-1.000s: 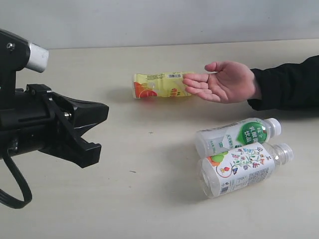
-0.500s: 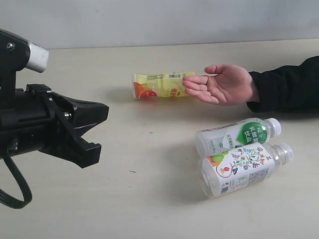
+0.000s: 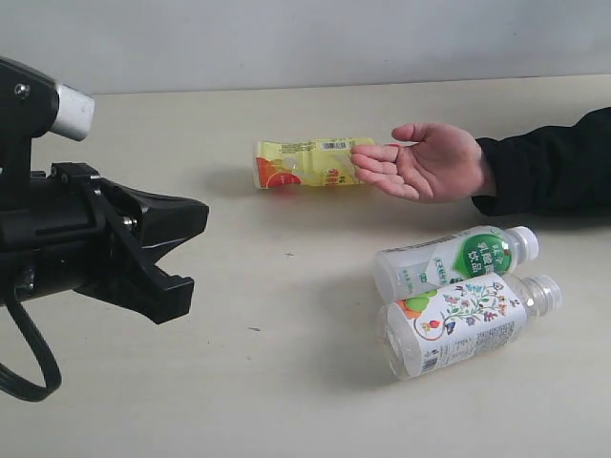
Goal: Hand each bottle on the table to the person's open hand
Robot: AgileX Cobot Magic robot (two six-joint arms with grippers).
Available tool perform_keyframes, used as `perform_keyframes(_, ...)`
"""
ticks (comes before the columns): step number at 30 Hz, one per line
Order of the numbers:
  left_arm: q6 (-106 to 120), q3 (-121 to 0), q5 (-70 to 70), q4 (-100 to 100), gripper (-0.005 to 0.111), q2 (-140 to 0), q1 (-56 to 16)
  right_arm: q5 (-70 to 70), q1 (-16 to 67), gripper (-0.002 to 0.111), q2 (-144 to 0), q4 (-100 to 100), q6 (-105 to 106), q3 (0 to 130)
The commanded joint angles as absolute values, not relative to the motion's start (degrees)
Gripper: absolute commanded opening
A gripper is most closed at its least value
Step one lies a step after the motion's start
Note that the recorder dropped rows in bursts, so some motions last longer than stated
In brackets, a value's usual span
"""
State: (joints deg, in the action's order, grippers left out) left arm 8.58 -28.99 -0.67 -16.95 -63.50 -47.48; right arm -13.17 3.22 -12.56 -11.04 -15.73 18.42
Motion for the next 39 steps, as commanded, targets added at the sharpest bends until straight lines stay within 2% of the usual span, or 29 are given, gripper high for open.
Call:
perform_keyframes(1, 9.12, -28.68, 1.24, -16.64, 0.001, -63.12, -47.35, 7.81, 2.98, 0.0, -31.78, -5.07, 4.68, 34.45)
perform_keyframes(4, 10.11, -28.68, 1.24, -16.64, 0.001, -63.12, -47.35, 21.75, 4.94, 0.0, -45.94, -4.95, 13.79, 44.55)
perform_keyframes(5, 10.22, -28.68, 1.33, -16.64, 0.001, -63.12, -47.35, 31.08, 7.11, 0.0, -52.39, -5.08, 20.91, 48.95)
perform_keyframes(8, 10.22, -28.68, 1.33, -16.64, 0.001, -63.12, -47.35, 45.59, 12.75, 0.0, -61.61, -6.38, 40.28, 54.85)
perform_keyframes(11, 10.22, -28.68, 1.33, -16.64, 0.001, -63.12, -47.35, 56.47, 18.54, 0.0, -69.49, -6.38, 55.48, 57.84)
perform_keyframes(14, 10.22, -28.68, 1.33, -16.64, 0.001, -63.12, -47.35, 61.05, 22.38, 0.004, -75.69, -3.34, 66.2, 58.33)
perform_keyframes(16, 10.22, -28.68, 1.33, -16.64, 0.001, -63.12, -47.35, 61.16, 23.95, 0.024, -80.63, -0.73, 66.35, 58.33)
perform_keyframes(17, 10.22, -28.68, 1.33, -16.64, 0.001, -63.12, -47.35, 61.29, 23.95, 0.042, -83.23, -1.02, 67.36, 58.33)
perform_keyframes(19, 10.22, -28.68, 1.33, -16.64, 0.001, -63.12, -47.35, 61.29, 23.95, 0.069, -85.63, -1.55, 67.94, 58.33)
perform_keyframes(20, 10.22, -28.68, 1.33, -16.64, 0.001, -63.12, -47.35, 61.29, 23.95, 0.08, -86.44, -1.66, 67.55, 58.33)
perform_keyframes(21, 10.22, -28.68, 1.33, -16.64, 0.001, -63.12, -47.35, 61.29, 23.95, 0.085, -87.39, -1.8, 66.92, 58.33)
perform_keyframes(23, 10.22, -28.68, 1.33, -16.64, 0.001, -63.12, -47.35, 61.41, 23.95, 0.084, -88.87, -1.8, 66.78, 58.33)
perform_keyframes(28, 10.22, -28.68, 1.33, -16.64, 0.001, -63.12, -47.35, 61.79, 23.95, 0.07, -91.82, -1.18, 67.05, 58.14)
perform_keyframes(39, 10.23, -28.68, 1.7, -16.64, 0.001, -63.12, -47.35, 53.38, 28.01, 0.073, -92.99, 1.7, 67.92, 52.14)
